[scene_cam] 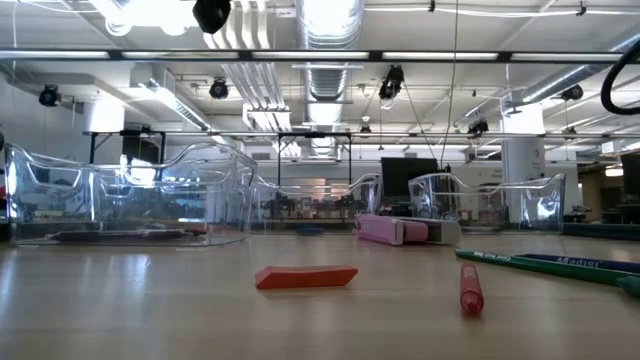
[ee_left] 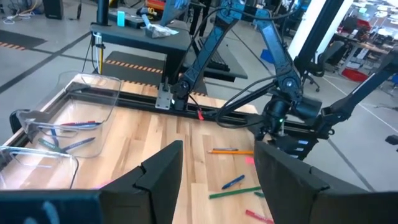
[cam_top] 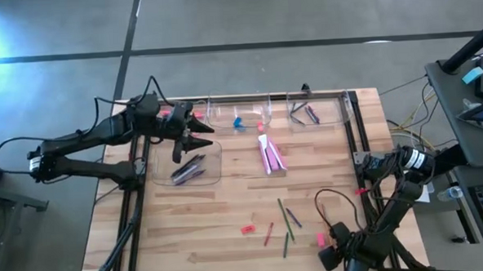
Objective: Sort crayons/erasers/pens/pencils in bins
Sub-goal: Put the orange pencil into the top left transparent bin
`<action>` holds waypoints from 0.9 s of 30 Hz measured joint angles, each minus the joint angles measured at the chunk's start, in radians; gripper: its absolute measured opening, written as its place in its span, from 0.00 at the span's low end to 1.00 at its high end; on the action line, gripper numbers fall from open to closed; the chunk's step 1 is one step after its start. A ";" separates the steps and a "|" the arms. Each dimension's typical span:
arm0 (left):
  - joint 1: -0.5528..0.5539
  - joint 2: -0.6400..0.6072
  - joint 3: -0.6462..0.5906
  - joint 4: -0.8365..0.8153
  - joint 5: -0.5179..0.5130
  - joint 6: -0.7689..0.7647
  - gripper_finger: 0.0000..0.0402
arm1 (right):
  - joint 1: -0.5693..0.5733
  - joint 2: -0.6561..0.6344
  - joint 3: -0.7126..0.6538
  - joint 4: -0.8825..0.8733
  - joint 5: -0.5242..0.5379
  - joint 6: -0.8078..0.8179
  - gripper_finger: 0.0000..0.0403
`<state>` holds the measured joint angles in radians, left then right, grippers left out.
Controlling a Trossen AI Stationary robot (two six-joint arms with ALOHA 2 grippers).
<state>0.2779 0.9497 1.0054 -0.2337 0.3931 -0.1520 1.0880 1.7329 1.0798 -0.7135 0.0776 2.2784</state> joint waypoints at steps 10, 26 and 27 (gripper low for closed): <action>-0.005 -0.002 0.000 0.024 0.001 -0.029 0.46 | -0.002 0.002 -0.002 -0.053 0.002 -0.027 0.18; -0.006 -0.003 0.000 0.037 0.001 -0.028 0.46 | -0.004 -0.069 0.055 -0.167 0.107 -0.036 0.05; -0.006 -0.003 0.000 0.041 0.001 -0.028 0.46 | -0.007 -0.076 0.065 -0.196 0.133 -0.032 0.05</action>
<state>0.2722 0.9463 1.0054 -0.1928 0.3939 -0.1802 1.0815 1.6567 1.1452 -0.9098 0.2107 2.2459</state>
